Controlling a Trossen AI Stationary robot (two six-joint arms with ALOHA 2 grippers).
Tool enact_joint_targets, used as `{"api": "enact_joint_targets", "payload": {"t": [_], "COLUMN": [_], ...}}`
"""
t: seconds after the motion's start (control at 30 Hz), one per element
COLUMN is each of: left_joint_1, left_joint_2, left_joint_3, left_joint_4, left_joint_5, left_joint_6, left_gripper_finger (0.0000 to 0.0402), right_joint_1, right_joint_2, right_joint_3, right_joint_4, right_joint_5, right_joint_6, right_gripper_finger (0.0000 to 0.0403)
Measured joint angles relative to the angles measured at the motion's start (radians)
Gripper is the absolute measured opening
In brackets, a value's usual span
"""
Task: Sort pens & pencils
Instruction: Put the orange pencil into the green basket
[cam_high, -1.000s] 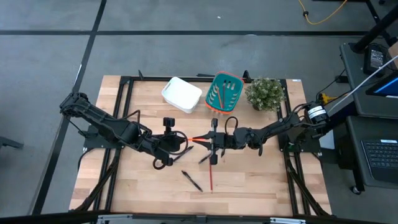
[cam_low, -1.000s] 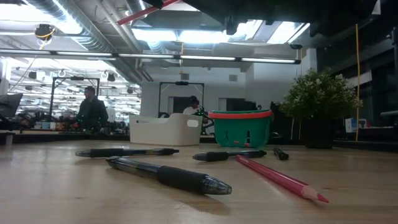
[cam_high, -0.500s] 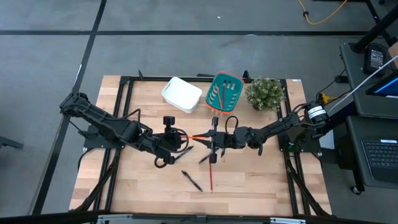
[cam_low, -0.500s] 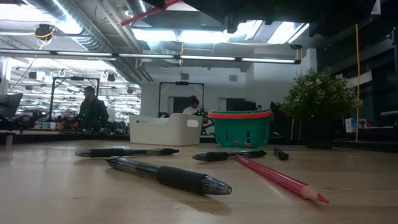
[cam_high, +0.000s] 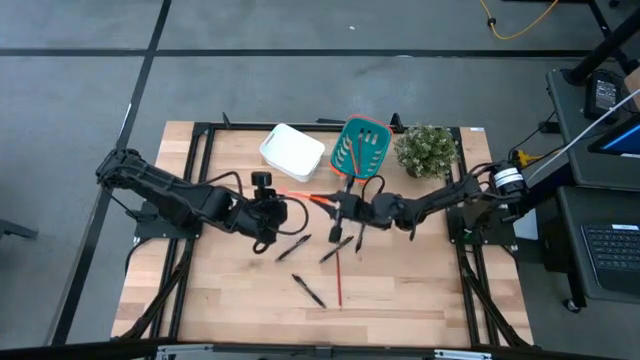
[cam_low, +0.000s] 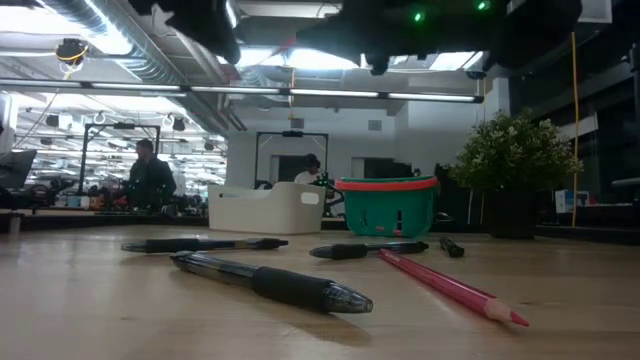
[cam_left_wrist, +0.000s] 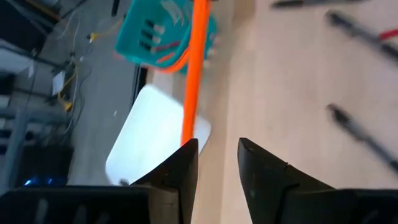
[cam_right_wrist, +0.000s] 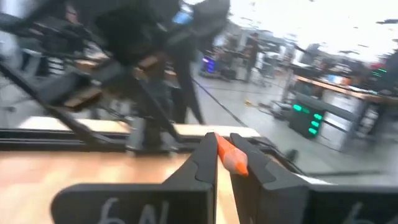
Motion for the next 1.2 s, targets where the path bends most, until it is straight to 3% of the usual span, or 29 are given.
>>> {"api": "enact_joint_targets", "payload": {"t": [0.13,0.33,0.57,0.9,1.2], "left_joint_1": [0.033,0.088,0.135,0.179,0.203], "left_joint_2": [0.000,0.000,0.000,0.000,0.000], "left_joint_3": [0.000,0.000,-0.068,-0.243,-0.245], "left_joint_4": [-0.052,-0.099,-0.054,0.069,0.087], "left_joint_5": [-0.004,0.000,0.004,0.012,0.012], "left_joint_6": [-0.026,-0.073,-0.097,-0.050,-0.043], "left_gripper_finger": [0.0108,0.0108,0.0108,0.0108,0.0108], "right_joint_1": [-0.034,-0.059,-0.060,-0.136,-0.233], "right_joint_2": [-0.008,-0.059,-0.168,-0.195,-0.195], "right_joint_3": [0.000,0.000,0.000,-0.001,-0.001], "right_joint_4": [-0.065,-0.205,-0.541,-0.855,-0.876], "right_joint_5": [0.079,0.292,0.532,0.512,0.476], "right_joint_6": [-0.001,-0.027,-0.013,0.081,0.054], "right_gripper_finger": [0.0025,0.0025,0.0025,0.0025,0.0025]}}
